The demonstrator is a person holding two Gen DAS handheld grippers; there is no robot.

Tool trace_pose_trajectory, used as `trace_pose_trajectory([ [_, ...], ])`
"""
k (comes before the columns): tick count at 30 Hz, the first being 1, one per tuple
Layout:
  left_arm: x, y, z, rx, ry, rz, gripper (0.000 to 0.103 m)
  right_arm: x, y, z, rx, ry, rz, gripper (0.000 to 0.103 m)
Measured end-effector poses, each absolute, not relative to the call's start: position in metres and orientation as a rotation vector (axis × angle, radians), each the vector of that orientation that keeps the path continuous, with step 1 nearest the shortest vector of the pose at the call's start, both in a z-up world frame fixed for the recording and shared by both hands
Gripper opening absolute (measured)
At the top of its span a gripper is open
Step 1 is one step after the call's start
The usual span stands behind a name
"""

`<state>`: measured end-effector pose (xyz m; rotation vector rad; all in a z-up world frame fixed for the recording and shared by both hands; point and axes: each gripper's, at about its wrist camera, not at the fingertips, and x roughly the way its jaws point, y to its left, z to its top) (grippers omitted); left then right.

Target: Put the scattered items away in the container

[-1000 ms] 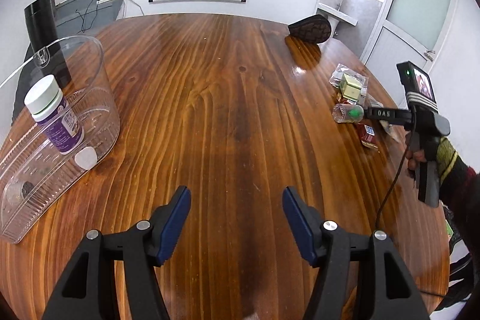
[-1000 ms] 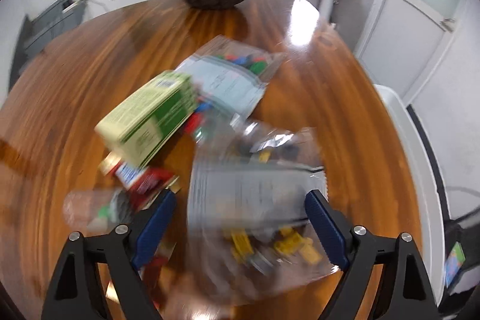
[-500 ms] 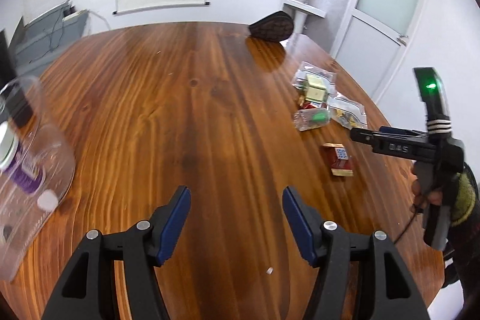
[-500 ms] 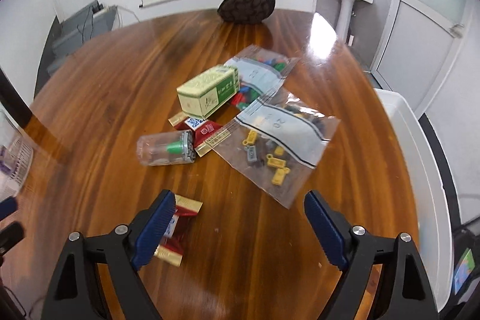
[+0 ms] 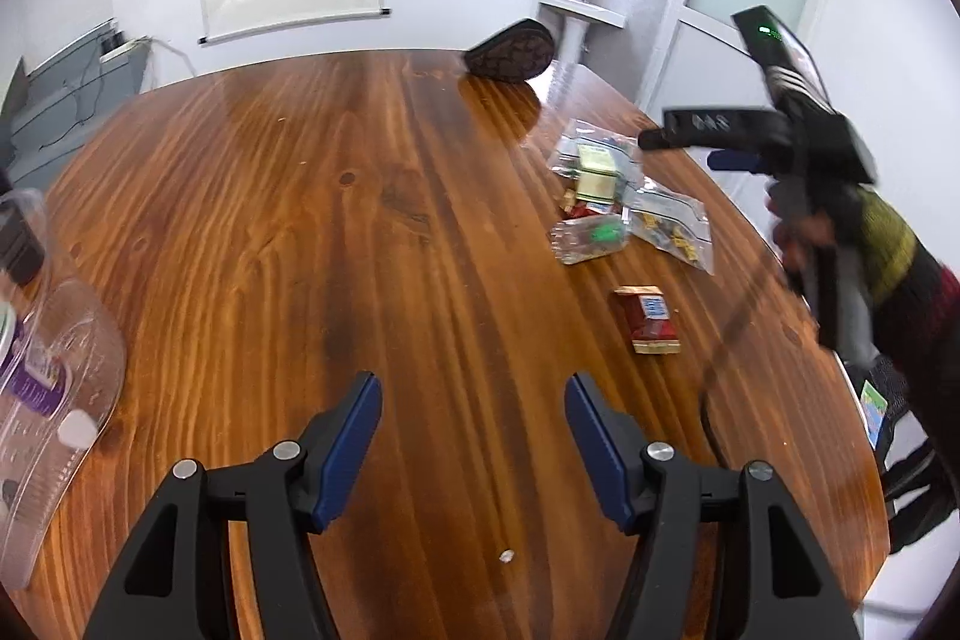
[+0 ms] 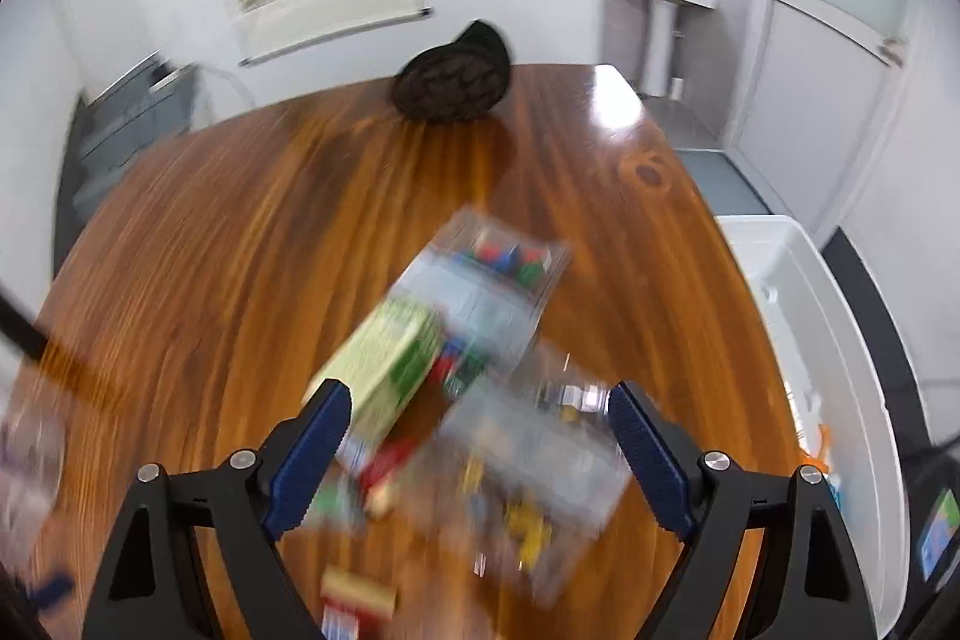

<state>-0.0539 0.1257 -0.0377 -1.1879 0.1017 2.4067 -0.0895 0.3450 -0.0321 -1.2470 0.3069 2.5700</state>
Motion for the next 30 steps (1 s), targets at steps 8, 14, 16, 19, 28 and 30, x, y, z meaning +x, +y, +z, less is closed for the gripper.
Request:
trace_pose_trajectory([
  [8, -0.062, 0.098, -0.045, -1.249, 0.028, 2.496, 0.065, -0.143, 0.353, -0.066, -1.356, 0.393, 2.552, 0.089],
  [14, -0.063, 0.096, -0.047, -1.258, 0.026, 2.503, 0.065, -0.134, 0.301, -0.086, -1.597, 0.271, 2.686, 0.087],
  [16, -0.063, 0.097, -0.047, -1.252, 0.033, 2.499, 0.065, -0.119, 0.279, -0.088, -1.649, 0.185, 2.729, 0.088],
  [19, -0.061, 0.098, -0.046, -1.244, 0.040, 2.487, 0.065, -0.094, 0.252, -0.086, -1.712, 0.122, 2.795, 0.088],
  [28, -0.058, 0.099, -0.039, -1.211, 0.053, 2.459, 0.065, -0.013, 0.237, -0.057, -1.677, 0.212, 2.892, 0.087],
  [30, -0.061, 0.102, -0.036, -1.198, 0.070, 2.453, 0.065, 0.005, 0.246, -0.048, -1.609, 0.260, 2.879, 0.087],
])
